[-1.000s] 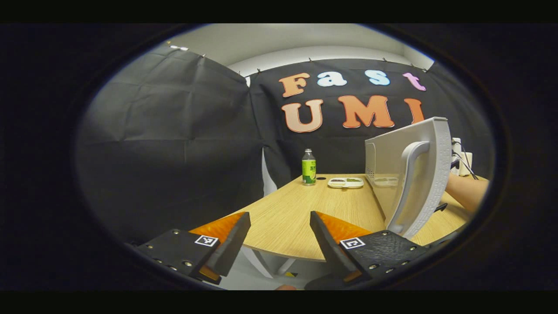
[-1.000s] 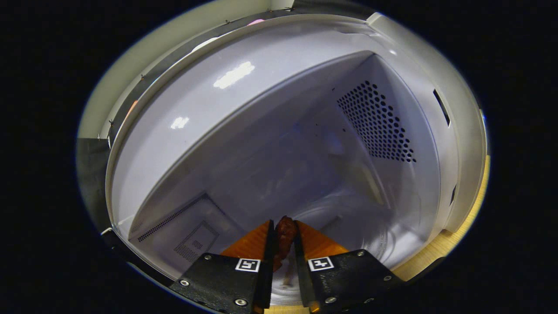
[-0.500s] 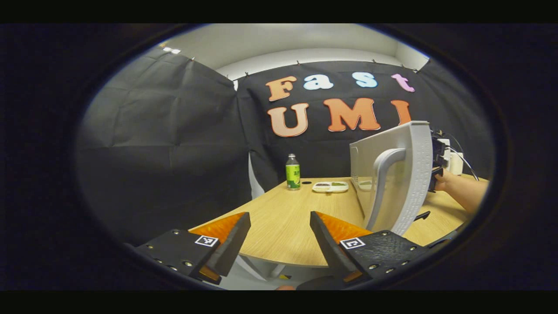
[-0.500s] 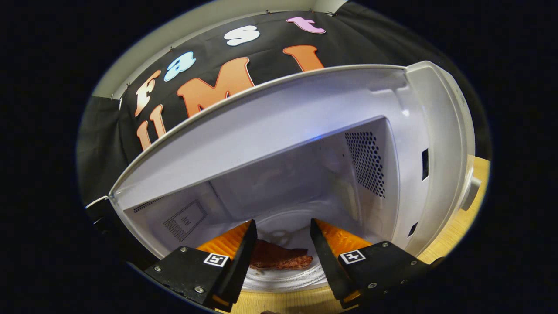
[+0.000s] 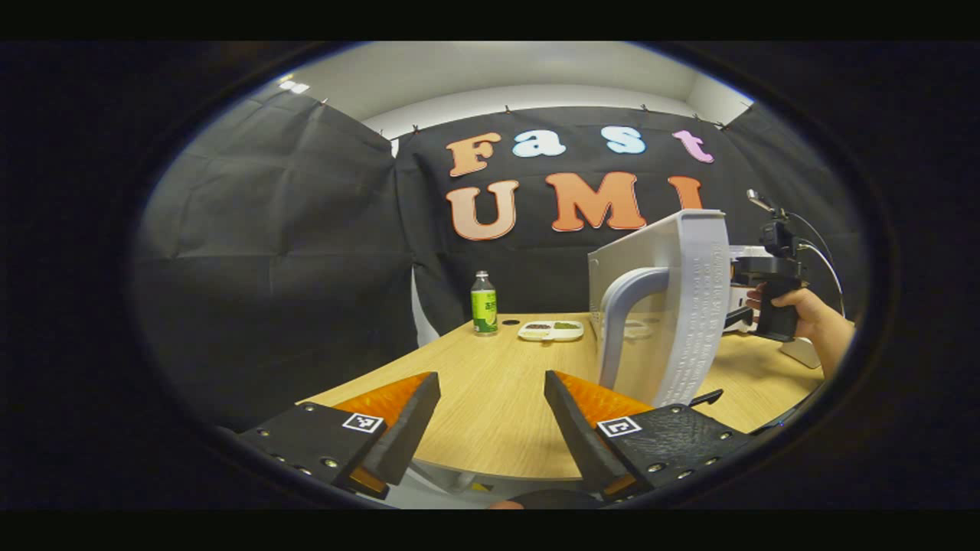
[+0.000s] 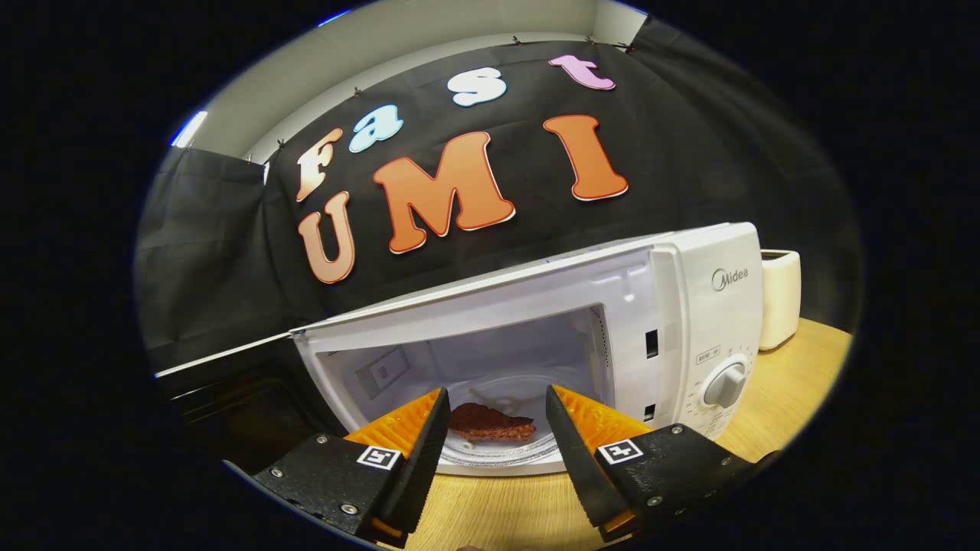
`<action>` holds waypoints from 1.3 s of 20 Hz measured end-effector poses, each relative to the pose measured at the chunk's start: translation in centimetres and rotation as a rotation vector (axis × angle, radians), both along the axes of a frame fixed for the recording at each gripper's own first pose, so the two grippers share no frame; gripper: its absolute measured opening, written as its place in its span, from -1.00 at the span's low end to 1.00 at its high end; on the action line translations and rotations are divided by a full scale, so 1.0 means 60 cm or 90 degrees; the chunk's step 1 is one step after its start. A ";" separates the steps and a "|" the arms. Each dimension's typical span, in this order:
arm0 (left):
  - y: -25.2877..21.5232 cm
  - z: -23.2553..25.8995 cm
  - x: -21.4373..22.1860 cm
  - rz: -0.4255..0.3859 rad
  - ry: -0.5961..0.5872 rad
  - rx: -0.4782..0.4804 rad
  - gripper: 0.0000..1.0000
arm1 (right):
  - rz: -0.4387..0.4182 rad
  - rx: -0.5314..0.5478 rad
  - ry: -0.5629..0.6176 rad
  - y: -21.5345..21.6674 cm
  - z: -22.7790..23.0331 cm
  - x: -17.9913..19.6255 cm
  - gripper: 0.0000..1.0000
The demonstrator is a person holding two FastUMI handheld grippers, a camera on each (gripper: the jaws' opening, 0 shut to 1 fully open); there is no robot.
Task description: Open the microwave oven with the left hand, put the food in, and close the microwave oven.
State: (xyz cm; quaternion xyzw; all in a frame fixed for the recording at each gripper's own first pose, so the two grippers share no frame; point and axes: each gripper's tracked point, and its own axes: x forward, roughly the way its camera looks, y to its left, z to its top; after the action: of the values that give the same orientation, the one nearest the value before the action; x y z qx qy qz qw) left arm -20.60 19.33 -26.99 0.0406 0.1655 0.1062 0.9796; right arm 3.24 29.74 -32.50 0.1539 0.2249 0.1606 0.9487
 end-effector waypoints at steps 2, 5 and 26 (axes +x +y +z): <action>-0.010 -0.001 0.004 -0.008 -0.001 -0.005 0.70 | 0.028 -0.010 -0.019 -0.020 0.032 -0.017 0.63; -0.056 0.003 0.015 -0.050 -0.007 -0.023 0.70 | 0.039 -0.018 -0.052 -0.068 0.077 -0.030 0.68; -0.517 -0.022 0.179 -0.401 -0.022 -0.127 -0.68 | 0.001 -0.121 -0.085 -0.379 0.128 -0.093 0.72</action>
State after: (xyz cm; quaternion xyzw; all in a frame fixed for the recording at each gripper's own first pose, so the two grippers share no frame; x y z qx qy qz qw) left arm -9.84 -11.67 -28.30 -0.0081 0.1378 -0.2177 0.9662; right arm -2.34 7.01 -24.80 0.0519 0.1754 0.1491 0.9718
